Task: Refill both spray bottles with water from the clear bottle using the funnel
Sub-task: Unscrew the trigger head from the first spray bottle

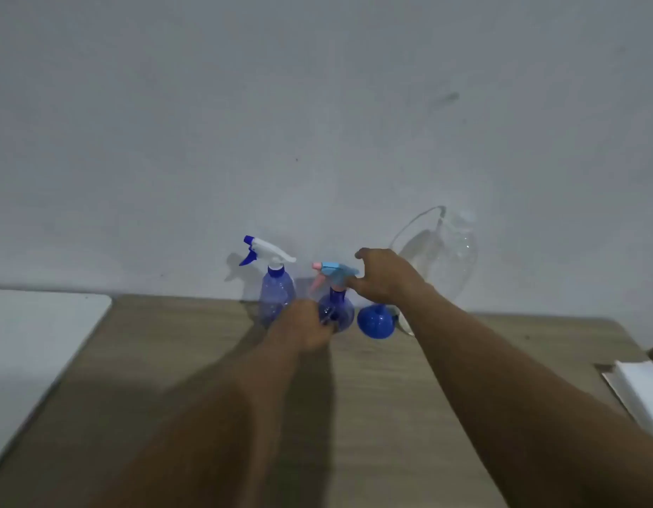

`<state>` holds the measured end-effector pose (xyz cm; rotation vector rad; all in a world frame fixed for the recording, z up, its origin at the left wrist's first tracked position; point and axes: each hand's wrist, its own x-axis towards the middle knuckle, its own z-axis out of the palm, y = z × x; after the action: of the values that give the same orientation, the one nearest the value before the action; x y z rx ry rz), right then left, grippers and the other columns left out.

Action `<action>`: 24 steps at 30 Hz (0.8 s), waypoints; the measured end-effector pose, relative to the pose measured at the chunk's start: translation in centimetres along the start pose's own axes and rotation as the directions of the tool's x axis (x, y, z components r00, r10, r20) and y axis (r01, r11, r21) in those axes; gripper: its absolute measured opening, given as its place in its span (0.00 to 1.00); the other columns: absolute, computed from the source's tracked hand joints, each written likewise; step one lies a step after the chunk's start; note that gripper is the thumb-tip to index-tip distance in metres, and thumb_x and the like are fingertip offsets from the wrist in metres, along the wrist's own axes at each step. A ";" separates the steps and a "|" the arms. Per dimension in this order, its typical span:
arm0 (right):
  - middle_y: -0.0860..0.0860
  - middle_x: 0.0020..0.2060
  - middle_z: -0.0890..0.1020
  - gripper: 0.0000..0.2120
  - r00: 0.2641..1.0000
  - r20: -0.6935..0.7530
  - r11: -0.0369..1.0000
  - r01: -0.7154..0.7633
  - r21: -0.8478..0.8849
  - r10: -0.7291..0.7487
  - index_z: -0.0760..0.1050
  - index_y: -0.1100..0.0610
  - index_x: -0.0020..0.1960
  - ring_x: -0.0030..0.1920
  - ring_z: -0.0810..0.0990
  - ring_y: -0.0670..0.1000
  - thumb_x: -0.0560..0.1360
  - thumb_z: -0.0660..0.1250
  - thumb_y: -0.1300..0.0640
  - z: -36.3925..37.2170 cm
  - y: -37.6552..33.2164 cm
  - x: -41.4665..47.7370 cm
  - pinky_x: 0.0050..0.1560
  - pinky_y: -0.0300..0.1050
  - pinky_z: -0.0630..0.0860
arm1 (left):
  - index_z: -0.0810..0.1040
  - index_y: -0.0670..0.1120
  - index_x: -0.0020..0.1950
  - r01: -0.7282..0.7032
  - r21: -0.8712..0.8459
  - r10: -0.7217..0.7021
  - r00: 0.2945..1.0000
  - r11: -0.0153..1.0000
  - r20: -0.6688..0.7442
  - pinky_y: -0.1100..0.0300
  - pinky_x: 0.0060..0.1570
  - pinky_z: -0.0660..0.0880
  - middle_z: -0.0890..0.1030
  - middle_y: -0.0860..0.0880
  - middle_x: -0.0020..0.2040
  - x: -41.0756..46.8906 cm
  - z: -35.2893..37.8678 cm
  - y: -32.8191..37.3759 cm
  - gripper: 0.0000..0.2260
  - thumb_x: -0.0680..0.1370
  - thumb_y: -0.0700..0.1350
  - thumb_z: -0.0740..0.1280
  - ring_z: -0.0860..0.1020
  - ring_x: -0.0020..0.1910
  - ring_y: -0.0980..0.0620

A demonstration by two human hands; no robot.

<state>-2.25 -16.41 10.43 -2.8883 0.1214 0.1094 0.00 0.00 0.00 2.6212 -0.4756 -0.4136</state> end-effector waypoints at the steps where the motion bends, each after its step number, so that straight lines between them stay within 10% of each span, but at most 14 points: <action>1: 0.56 0.62 0.79 0.27 1.000 0.007 1.000 -0.007 0.016 0.007 0.73 0.58 0.67 0.59 0.78 0.57 0.76 0.69 0.41 0.6 -0.1 0.4 0.58 0.53 0.77 | 0.77 0.50 0.44 -0.013 -0.038 0.013 1.000 0.999 0.002 0.57 0.46 0.75 0.80 0.52 0.40 0.6 0.8 -0.4 0.08 0.77 0.53 0.66 0.80 0.44 0.50; 12: 0.56 0.45 0.78 0.08 0.998 -0.060 0.973 0.028 0.229 -0.015 0.72 0.57 0.51 0.43 0.74 0.56 0.80 0.68 0.54 5.6 0.5 2.1 0.42 0.46 0.66 | 0.74 0.44 0.64 0.058 -0.173 -0.083 0.986 0.983 -0.143 0.50 0.56 0.76 0.80 0.44 0.58 2.1 3.8 -0.8 0.22 0.76 0.56 0.70 0.79 0.56 0.43; 24: 0.50 0.38 0.76 0.10 1.000 -0.002 0.936 -0.019 0.351 0.021 0.72 0.51 0.45 0.41 0.75 0.55 0.75 0.73 0.52 5.6 1.6 -6.2 0.35 0.43 0.66 | 0.75 0.55 0.62 0.001 -0.401 -0.033 0.997 0.916 -0.072 0.50 0.57 0.78 0.83 0.53 0.55 -5.2 6.3 0.6 0.22 0.69 0.51 0.75 0.80 0.53 0.50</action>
<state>-8.87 -16.08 5.11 -2.5302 0.1547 0.0736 -7.08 -0.74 -4.04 2.2344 -0.3039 -0.3692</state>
